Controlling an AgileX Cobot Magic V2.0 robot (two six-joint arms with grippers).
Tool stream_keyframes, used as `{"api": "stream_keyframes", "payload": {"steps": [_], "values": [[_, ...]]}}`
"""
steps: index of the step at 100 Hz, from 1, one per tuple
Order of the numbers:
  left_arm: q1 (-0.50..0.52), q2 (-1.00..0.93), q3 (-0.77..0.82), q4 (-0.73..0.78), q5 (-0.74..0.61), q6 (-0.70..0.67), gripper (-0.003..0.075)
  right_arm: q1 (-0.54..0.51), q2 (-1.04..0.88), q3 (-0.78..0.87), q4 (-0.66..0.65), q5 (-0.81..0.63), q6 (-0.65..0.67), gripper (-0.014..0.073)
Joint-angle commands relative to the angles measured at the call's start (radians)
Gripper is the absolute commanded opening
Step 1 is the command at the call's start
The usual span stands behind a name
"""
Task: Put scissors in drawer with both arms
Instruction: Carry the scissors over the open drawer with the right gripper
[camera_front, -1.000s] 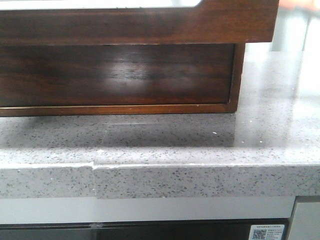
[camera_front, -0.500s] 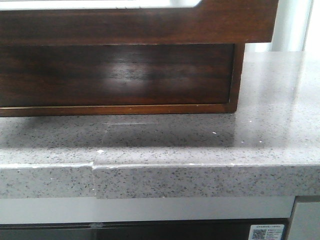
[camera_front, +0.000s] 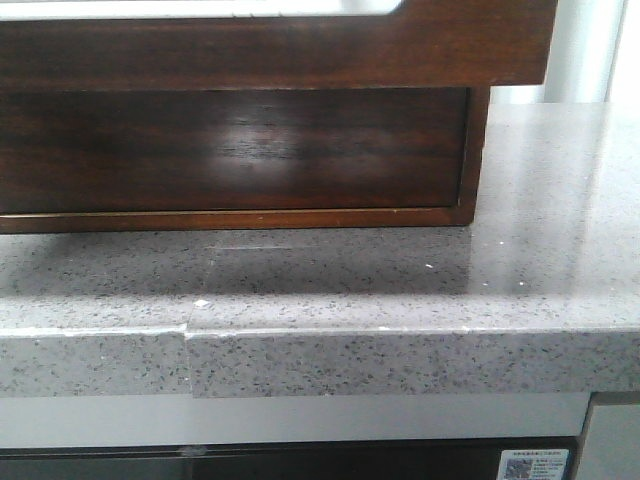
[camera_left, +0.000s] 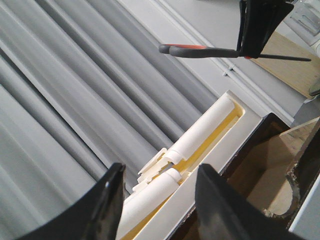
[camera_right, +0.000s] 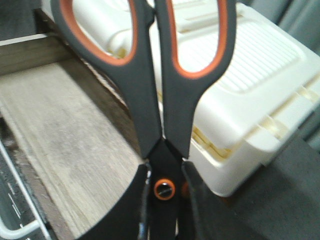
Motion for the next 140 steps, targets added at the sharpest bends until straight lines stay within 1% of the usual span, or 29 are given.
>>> {"api": "stream_keyframes", "payload": {"steps": [1, 12, 24, 66, 113, 117, 124, 135, 140], "values": [[-0.006, 0.006, -0.029, -0.042, -0.036, -0.018, 0.0313, 0.069, 0.025, -0.036, 0.009, -0.112, -0.08, -0.005], [-0.006, 0.006, -0.029, -0.042, -0.036, -0.02, 0.0313, 0.131, 0.083, -0.036, 0.006, -0.138, -0.139, -0.005], [-0.006, 0.006, -0.029, -0.042, -0.036, -0.02, 0.0313, 0.159, 0.155, -0.036, -0.006, -0.167, -0.146, -0.005], [-0.006, 0.006, -0.029, -0.042, -0.036, -0.02, 0.0313, 0.159, 0.292, -0.036, -0.019, -0.178, -0.146, -0.005], [-0.006, 0.006, -0.029, -0.042, -0.036, -0.02, 0.0313, 0.159, 0.333, -0.036, -0.026, -0.176, -0.146, -0.0048], [-0.006, 0.006, -0.029, -0.042, -0.036, -0.02, 0.0313, 0.159, 0.333, -0.036, -0.026, -0.176, -0.146, -0.0038], [-0.006, 0.006, -0.029, -0.042, -0.036, -0.02, 0.0313, 0.159, 0.333, -0.036, -0.026, -0.176, -0.146, 0.0018], [-0.006, 0.006, -0.029, -0.042, -0.036, -0.02, 0.0313, 0.159, 0.333, -0.036, -0.026, -0.176, -0.146, 0.0183], [-0.006, 0.006, -0.029, -0.042, -0.036, -0.02, 0.0313, 0.159, 0.333, -0.036, -0.026, -0.176, -0.146, 0.0235]]}}
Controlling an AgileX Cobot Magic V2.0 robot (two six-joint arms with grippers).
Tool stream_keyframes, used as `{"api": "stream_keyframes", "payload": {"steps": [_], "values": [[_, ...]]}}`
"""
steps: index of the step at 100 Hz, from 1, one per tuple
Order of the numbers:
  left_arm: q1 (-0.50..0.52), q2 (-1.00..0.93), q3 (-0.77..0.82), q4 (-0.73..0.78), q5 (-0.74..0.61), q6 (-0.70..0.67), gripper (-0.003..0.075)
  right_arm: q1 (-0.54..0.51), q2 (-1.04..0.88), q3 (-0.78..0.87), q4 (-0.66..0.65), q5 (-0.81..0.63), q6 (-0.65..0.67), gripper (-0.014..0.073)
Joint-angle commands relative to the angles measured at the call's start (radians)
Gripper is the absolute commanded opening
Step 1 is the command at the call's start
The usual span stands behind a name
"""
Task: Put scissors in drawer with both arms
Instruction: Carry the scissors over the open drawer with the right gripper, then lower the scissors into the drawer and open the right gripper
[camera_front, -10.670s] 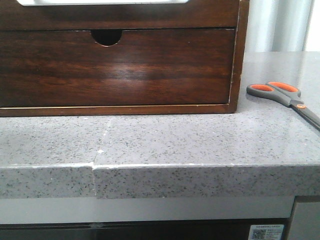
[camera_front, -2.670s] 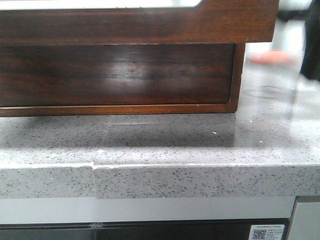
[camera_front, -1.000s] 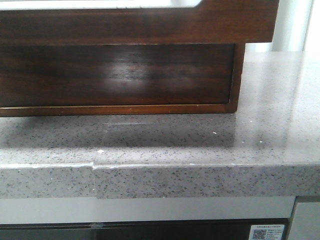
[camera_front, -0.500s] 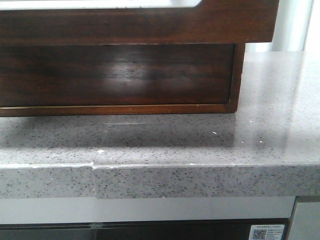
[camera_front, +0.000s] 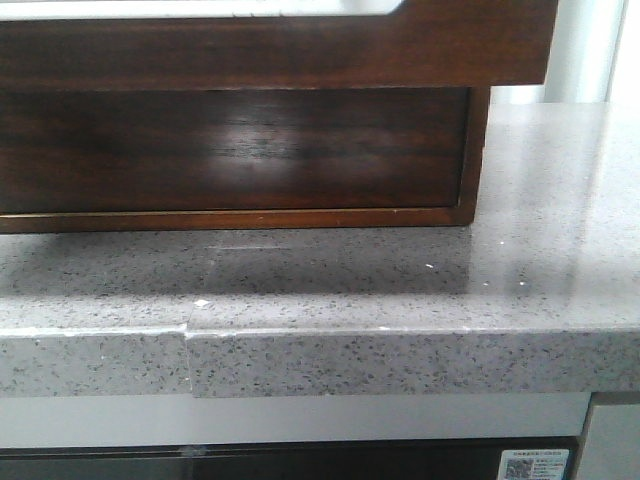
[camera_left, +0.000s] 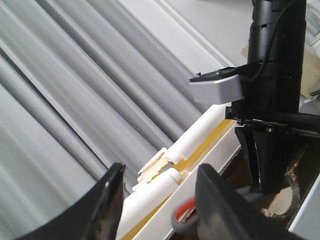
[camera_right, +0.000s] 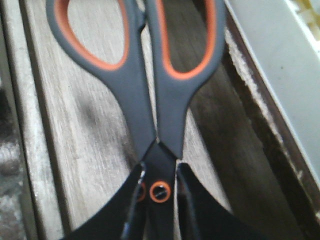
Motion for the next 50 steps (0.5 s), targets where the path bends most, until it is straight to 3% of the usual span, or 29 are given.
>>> {"api": "stream_keyframes", "payload": {"steps": [1, 50], "values": [[-0.006, 0.007, -0.029, -0.042, -0.036, -0.02, 0.0313, 0.0, -0.03, -0.033, 0.0, -0.066, -0.005, 0.0241], [-0.006, 0.007, -0.029, -0.042, -0.036, -0.02, 0.0313, 0.0, -0.078, -0.037, 0.0, -0.069, -0.001, 0.0262]]}}
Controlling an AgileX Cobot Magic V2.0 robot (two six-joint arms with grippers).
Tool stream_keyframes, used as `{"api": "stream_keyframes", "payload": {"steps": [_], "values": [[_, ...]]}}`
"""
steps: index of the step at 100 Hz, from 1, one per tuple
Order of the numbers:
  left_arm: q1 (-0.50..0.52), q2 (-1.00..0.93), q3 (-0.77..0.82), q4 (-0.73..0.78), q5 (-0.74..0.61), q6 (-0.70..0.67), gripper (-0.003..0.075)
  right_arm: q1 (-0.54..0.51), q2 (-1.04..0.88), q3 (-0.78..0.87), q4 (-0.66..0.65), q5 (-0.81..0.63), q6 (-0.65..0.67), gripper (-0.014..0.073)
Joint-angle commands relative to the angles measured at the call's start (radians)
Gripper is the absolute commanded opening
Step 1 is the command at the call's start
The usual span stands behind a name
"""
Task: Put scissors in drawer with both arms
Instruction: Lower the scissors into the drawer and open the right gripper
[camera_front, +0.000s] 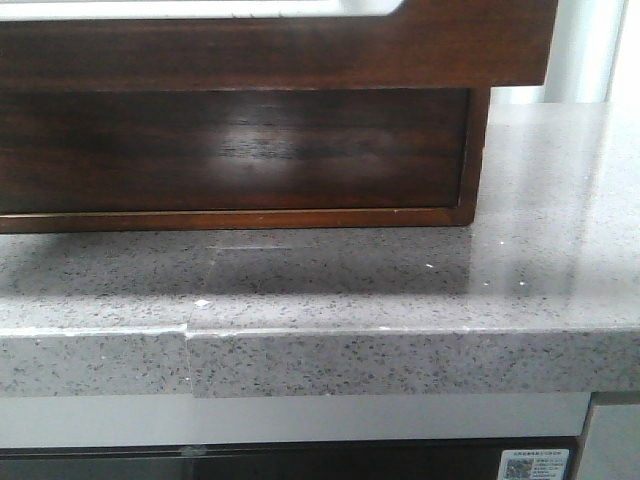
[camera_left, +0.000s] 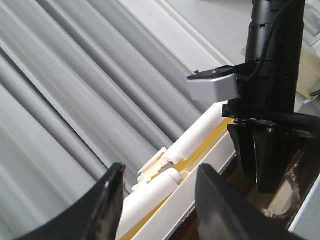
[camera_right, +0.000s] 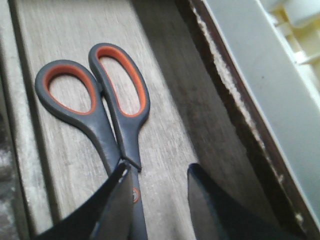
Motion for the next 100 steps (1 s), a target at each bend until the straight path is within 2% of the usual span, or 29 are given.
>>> {"api": "stream_keyframes", "payload": {"steps": [1, 9, 14, 38, 56, 80, 100], "values": [[-0.006, 0.007, -0.029, -0.042, -0.036, -0.013, 0.0313, 0.0, -0.07, -0.035, 0.008, -0.048, -0.001, 0.0262], [-0.006, 0.007, -0.029, -0.042, -0.036, -0.013, 0.0302, 0.0, -0.102, -0.035, 0.008, -0.05, -0.001, 0.0257], [-0.006, 0.007, -0.029, -0.042, -0.036, -0.013, 0.0267, 0.0, -0.128, -0.035, 0.008, -0.05, -0.001, 0.0236], [-0.006, 0.007, -0.029, -0.042, -0.036, -0.013, -0.0024, 0.0, -0.246, -0.035, 0.008, -0.023, 0.008, 0.0039], [-0.006, -0.025, -0.029, -0.042, -0.022, -0.017, -0.0022, 0.0, -0.331, -0.035, 0.008, 0.061, 0.014, -0.0021], [-0.006, -0.11, -0.027, -0.042, 0.115, -0.179, -0.0022, 0.0, -0.418, -0.033, 0.008, 0.226, 0.059, -0.0024], [-0.006, -0.199, -0.018, -0.042, 0.212, -0.255, -0.0022, 0.0, -0.492, 0.041, 0.008, 0.241, 0.107, -0.0042]]}}
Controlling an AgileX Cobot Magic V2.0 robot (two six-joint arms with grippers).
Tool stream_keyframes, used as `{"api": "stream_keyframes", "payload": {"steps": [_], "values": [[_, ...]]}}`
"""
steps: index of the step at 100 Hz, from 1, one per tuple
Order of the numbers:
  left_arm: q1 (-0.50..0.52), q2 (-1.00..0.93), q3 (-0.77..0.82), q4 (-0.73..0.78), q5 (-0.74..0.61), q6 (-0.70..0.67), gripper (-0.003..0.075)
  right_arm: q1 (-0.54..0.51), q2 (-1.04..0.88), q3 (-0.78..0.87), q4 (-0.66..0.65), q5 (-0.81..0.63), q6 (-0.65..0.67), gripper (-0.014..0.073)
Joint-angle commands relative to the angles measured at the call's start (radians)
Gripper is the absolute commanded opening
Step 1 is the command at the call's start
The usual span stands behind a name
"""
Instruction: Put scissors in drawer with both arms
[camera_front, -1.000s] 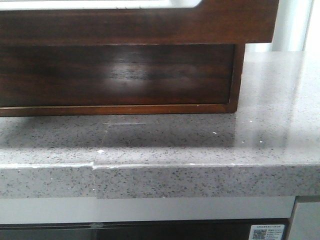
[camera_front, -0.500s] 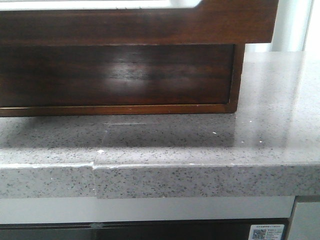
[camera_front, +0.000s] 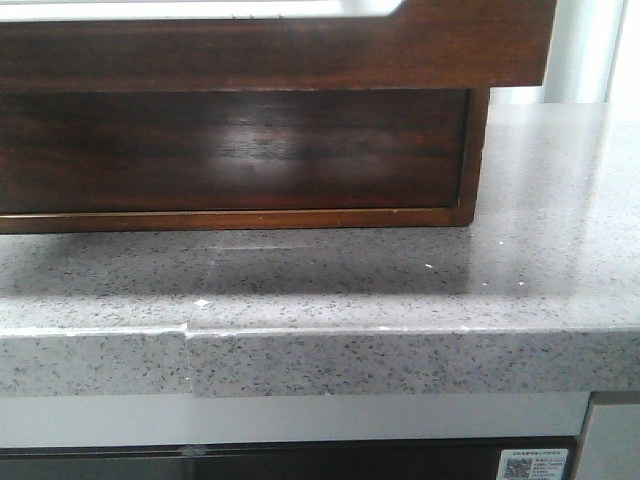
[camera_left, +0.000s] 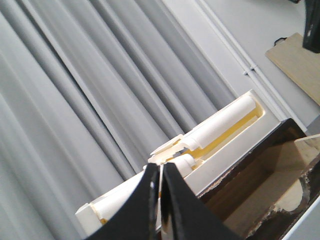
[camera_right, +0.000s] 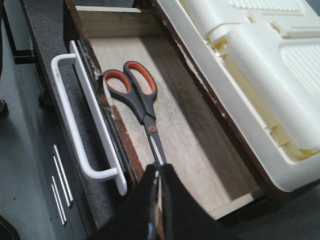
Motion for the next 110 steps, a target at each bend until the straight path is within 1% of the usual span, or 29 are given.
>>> {"api": "stream_keyframes", "payload": {"steps": [1, 21, 31, 41, 53, 64, 79, 89, 110], "values": [[-0.006, -0.024, -0.02, -0.032, 0.009, -0.053, -0.0022, 0.0, -0.049, 0.015, 0.008, -0.052, 0.015, -0.0042], [-0.006, -0.111, 0.034, -0.043, 0.045, -0.095, -0.0022, 0.0, -0.15, 0.153, 0.008, -0.062, 0.015, -0.0042], [-0.006, -0.135, 0.074, -0.11, 0.05, -0.134, -0.0022, 0.0, -0.219, 0.227, 0.008, -0.094, 0.015, -0.0042], [-0.006, -0.148, 0.11, -0.18, 0.052, -0.144, -0.0022, 0.0, -0.295, 0.308, 0.008, -0.172, 0.015, -0.0042], [-0.006, -0.148, 0.152, -0.189, 0.067, -0.144, -0.0022, 0.0, -0.396, 0.408, 0.008, -0.28, 0.015, -0.0042], [-0.006, -0.148, 0.169, -0.192, 0.163, -0.144, -0.0022, 0.0, -0.486, 0.496, 0.008, -0.35, 0.015, -0.0042], [-0.006, -0.148, 0.171, -0.256, 0.317, -0.144, -0.0022, 0.0, -0.584, 0.591, 0.008, -0.375, 0.015, -0.0042], [-0.006, -0.148, 0.173, -0.33, 0.367, -0.144, -0.0022, 0.0, -0.639, 0.647, 0.008, -0.381, 0.015, -0.0042], [-0.006, -0.148, 0.173, -0.452, 0.411, -0.144, -0.0022, 0.0, -0.725, 0.77, 0.008, -0.446, 0.029, -0.0042]]}}
